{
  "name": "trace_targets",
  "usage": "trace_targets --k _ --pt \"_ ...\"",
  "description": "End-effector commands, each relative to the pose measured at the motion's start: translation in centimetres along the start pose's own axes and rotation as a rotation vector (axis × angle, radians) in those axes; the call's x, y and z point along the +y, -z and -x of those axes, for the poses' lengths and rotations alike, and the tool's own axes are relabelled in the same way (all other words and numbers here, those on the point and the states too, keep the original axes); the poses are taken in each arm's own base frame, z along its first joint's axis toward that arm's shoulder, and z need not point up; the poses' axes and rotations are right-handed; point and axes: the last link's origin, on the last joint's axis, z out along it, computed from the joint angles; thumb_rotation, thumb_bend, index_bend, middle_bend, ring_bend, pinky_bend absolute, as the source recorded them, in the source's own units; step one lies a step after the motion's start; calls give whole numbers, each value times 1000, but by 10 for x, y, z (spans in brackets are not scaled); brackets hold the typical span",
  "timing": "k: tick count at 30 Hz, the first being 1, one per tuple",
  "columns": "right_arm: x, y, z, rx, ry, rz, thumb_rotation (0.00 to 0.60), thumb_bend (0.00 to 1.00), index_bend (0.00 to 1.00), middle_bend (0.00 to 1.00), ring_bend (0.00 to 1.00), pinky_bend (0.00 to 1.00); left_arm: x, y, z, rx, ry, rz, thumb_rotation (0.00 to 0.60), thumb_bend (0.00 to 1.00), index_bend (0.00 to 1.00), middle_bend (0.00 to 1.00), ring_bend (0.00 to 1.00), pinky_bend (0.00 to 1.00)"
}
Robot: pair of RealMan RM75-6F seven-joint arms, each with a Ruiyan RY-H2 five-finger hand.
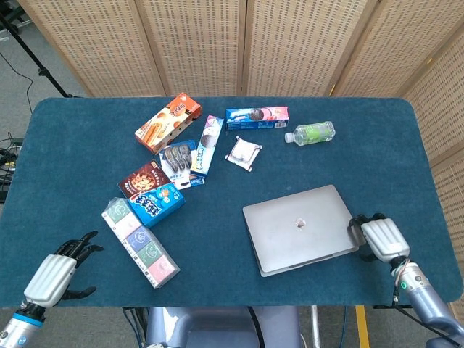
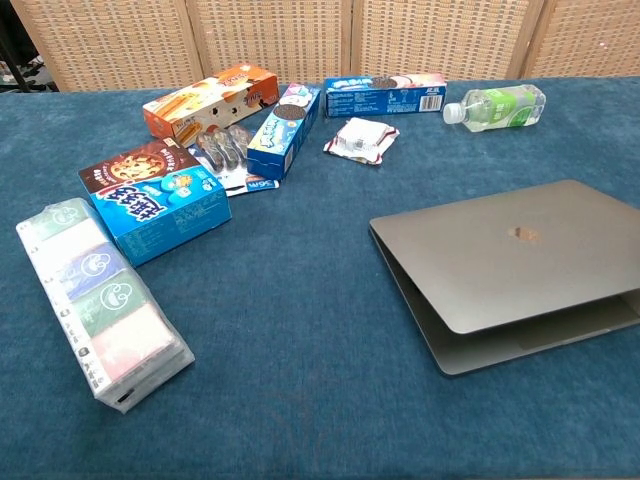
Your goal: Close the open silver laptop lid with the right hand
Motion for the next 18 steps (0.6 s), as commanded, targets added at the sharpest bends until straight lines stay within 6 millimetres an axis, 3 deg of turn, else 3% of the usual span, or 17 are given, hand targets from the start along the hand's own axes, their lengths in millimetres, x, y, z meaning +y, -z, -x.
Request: trace_targets --k 1,18 --pt "-1 2 5 -14 -1 0 600 17 287 290 449 256 1 0 0 -3 -1 2 600 11 281 131 214 185" --pt "-7 3 16 -41 -14 -5 600 17 284 285 449 256 2 4 -3 -6 2 8 600 11 280 131 214 185"
